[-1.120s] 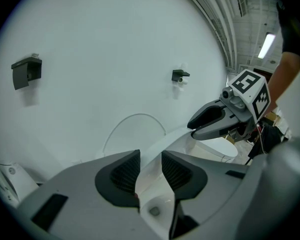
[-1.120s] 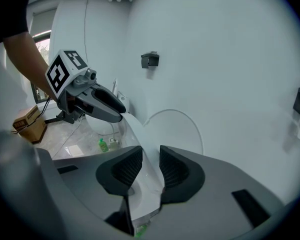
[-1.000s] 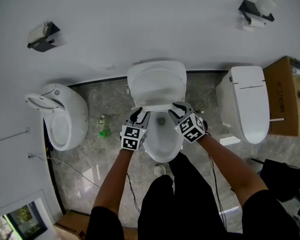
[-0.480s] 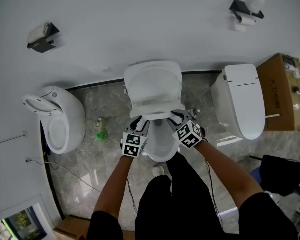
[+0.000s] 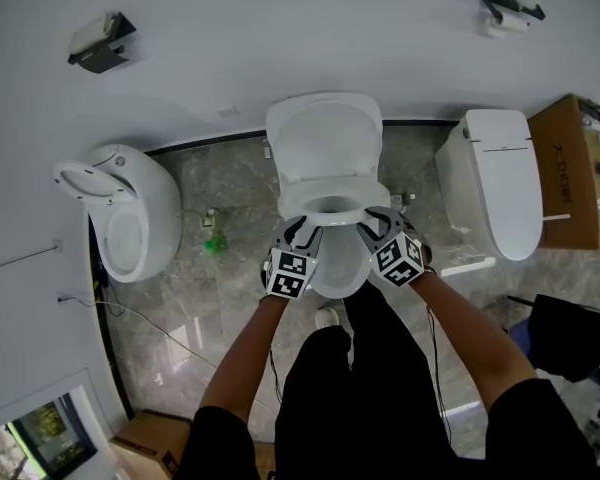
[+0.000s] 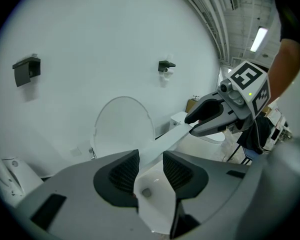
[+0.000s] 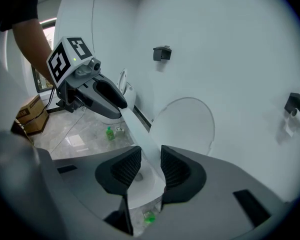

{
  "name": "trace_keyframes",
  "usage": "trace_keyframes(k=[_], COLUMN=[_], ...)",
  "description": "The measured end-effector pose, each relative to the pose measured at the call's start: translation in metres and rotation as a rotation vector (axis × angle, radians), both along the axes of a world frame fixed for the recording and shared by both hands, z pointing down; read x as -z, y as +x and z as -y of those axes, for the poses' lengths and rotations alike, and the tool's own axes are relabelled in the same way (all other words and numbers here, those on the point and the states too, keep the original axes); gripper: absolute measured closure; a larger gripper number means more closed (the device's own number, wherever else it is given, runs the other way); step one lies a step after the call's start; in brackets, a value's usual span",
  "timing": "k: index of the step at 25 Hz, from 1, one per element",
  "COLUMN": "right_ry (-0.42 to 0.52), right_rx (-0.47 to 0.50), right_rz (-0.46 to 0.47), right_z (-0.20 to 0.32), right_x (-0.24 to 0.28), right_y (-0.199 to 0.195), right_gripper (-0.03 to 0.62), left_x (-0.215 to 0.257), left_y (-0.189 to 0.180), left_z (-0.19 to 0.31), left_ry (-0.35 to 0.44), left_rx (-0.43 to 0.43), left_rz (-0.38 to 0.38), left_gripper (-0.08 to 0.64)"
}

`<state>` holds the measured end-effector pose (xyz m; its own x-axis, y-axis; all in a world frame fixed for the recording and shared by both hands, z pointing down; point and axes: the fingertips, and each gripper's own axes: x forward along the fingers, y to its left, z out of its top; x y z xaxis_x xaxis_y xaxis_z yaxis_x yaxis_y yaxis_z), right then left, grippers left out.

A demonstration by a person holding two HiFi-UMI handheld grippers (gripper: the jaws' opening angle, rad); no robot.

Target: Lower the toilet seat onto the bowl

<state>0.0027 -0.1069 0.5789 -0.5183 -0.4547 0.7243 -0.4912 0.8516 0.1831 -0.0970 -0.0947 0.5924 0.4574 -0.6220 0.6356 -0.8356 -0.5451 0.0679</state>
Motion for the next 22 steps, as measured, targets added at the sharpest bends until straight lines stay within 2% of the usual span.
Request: trace_keyframes(k=[10, 22], right_ry=[0.02, 0.014], right_rx=[0.016, -0.002], right_rz=[-0.06, -0.073], right_z=[-0.046, -0.069], right_x=[-0.02, -0.034], right_y=[0.0, 0.006], right_gripper=[0.456, 0.453], left_x=[-0.019, -0.032], left_y=[0.0, 0.005], left_z=[-0.046, -0.069], left_ry=[0.005, 0.045], left_rx=[-0.058, -0.026], left_rz=[0.031, 0.038], left_gripper=[0.407, 0.399])
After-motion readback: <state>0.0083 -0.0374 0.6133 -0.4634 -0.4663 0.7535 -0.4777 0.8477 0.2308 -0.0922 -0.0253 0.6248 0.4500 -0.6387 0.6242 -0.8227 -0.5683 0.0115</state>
